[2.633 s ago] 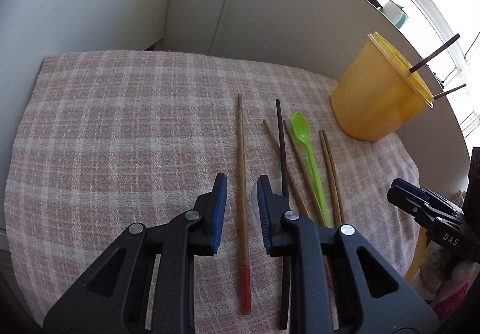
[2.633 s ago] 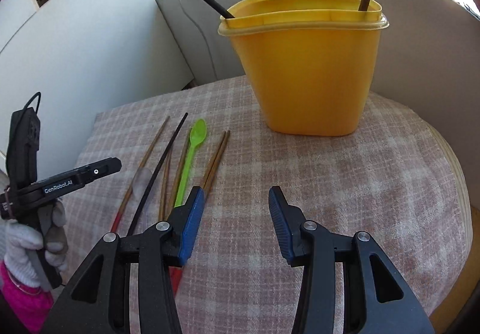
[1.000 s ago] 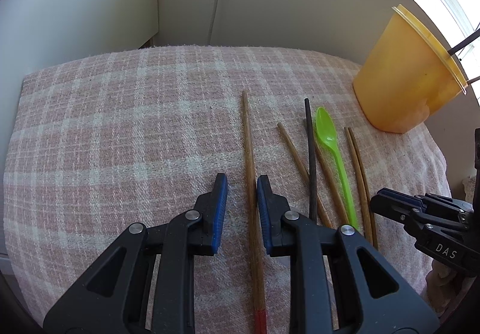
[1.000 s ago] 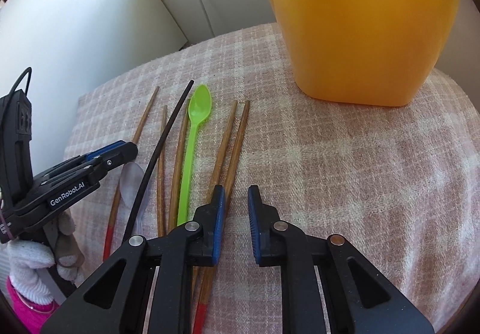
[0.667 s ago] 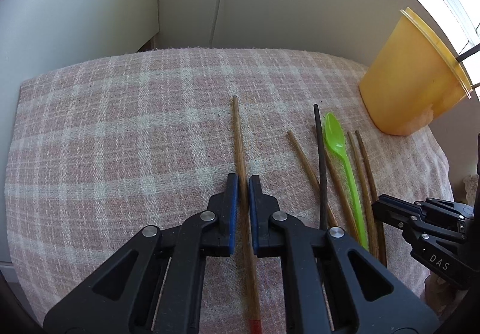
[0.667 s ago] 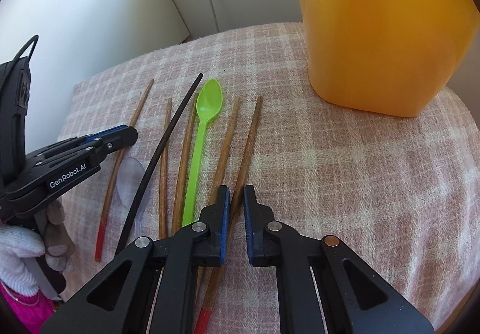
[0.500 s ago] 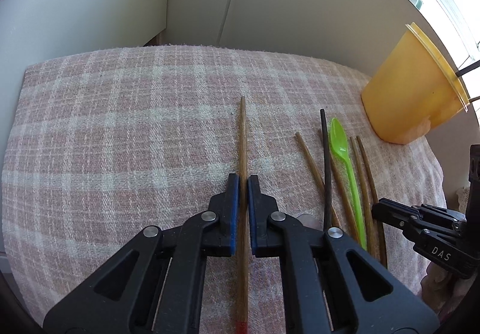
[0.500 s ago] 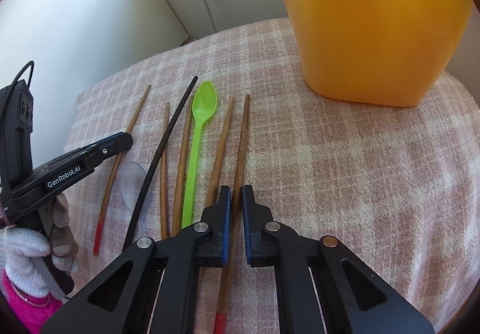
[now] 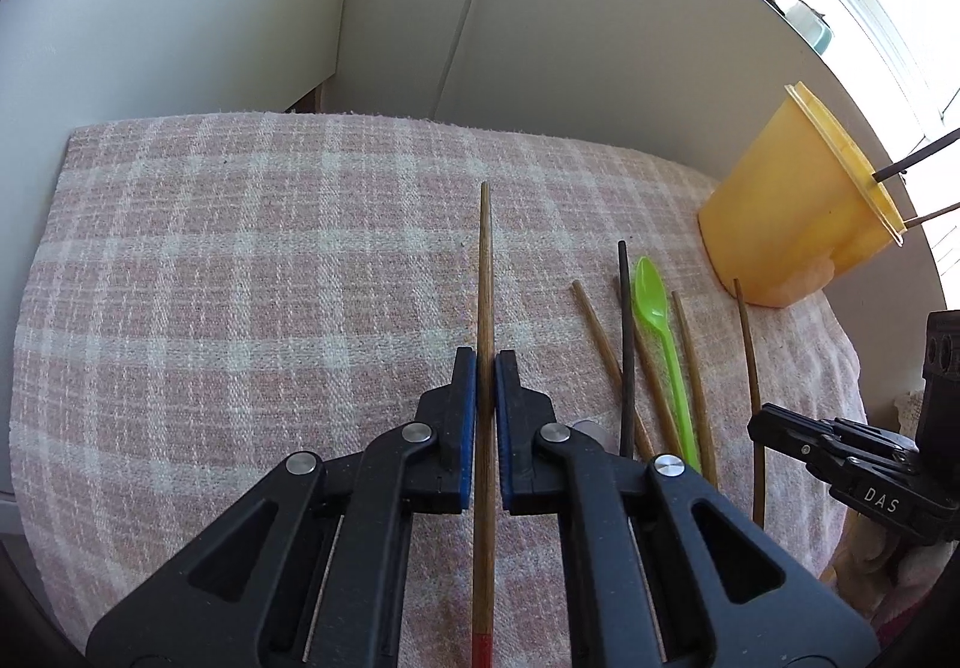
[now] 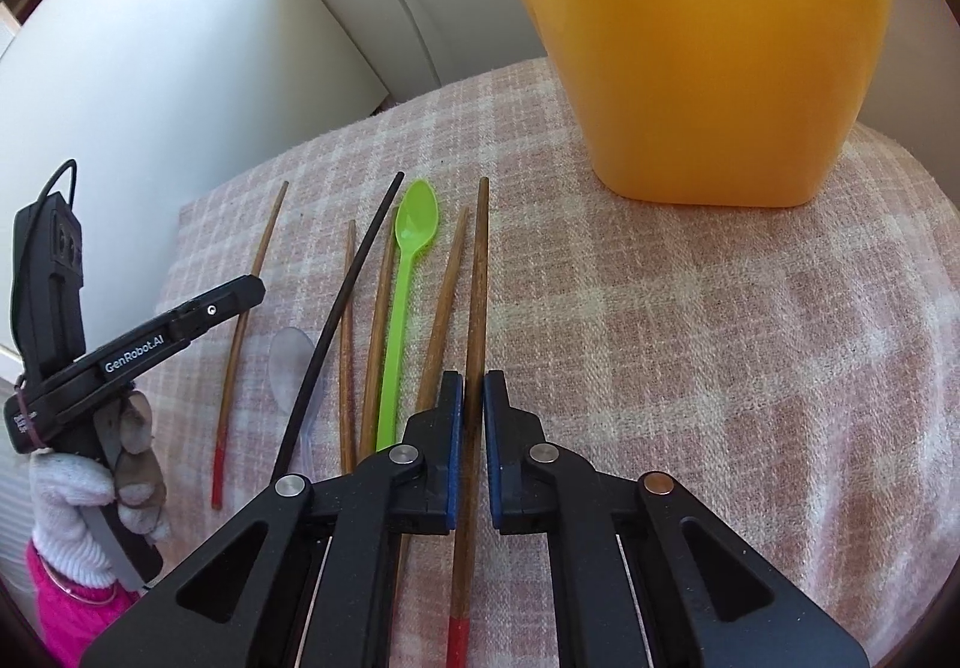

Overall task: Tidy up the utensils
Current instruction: 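Close the right tool on a red-tipped wooden chopstick while the left tool grips a wooden chopstick, then lift both held chopsticks and carry them over the yellow container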

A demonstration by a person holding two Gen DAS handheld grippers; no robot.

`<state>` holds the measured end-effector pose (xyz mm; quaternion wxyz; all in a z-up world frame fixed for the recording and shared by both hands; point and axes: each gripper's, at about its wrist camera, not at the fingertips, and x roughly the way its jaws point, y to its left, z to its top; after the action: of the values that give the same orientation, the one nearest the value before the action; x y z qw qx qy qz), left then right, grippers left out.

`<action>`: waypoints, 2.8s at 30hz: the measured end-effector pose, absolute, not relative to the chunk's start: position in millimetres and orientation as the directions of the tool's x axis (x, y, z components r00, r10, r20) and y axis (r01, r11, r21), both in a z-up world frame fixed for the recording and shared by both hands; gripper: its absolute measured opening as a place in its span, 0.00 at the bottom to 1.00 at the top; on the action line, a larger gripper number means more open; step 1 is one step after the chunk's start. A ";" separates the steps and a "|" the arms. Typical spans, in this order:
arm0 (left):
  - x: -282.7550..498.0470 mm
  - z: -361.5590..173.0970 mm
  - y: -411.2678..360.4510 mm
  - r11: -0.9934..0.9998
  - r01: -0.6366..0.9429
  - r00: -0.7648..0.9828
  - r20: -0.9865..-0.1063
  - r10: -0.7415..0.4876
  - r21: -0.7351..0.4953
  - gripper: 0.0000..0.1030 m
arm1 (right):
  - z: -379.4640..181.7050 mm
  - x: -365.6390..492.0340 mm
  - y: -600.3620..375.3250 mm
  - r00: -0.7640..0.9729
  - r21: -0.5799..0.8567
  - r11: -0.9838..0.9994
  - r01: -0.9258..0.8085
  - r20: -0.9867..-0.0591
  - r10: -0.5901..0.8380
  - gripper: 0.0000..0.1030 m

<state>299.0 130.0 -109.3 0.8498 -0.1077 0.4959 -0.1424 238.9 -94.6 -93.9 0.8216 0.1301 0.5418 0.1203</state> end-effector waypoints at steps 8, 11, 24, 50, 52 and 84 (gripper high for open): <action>273.3 -72.1 149.4 0.920 0.148 0.517 -0.765 -0.385 -0.363 0.04 | -70.6 219.7 -112.6 0.439 0.338 0.937 -0.086 -0.832 0.340 0.05; 259.0 -53.8 150.5 0.918 0.167 0.549 -0.740 -0.390 -0.360 0.04 | -56.2 211.7 -115.1 0.471 0.319 0.941 -0.111 -0.817 0.333 0.05; 185.4 -2.5 153.0 0.901 0.243 0.653 -0.627 -0.425 -0.358 0.04 | 0.9 175.4 -130.2 0.630 0.246 0.946 -0.210 -0.706 0.323 0.05; 192.7 90.1 34.5 0.829 0.452 0.700 -0.445 -0.559 -0.330 0.04 | 91.8 173.3 -178.9 0.818 0.215 0.953 -0.215 -0.493 0.295 0.05; 196.2 97.1 26.8 0.821 0.467 0.697 -0.434 -0.570 -0.328 0.04 | 101.7 176.0 -182.6 0.831 0.209 0.953 -0.218 -0.473 0.294 0.05; 281.6 108.5 -53.0 0.860 0.449 0.748 -0.424 -0.510 -0.241 0.04 | 125.4 236.2 -219.5 0.901 0.126 0.987 -0.102 -0.408 0.145 0.05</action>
<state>281.6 -53.0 108.5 0.9330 -0.0617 0.2445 -0.2569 236.2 -219.5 125.4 0.9737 0.0510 0.2129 0.0634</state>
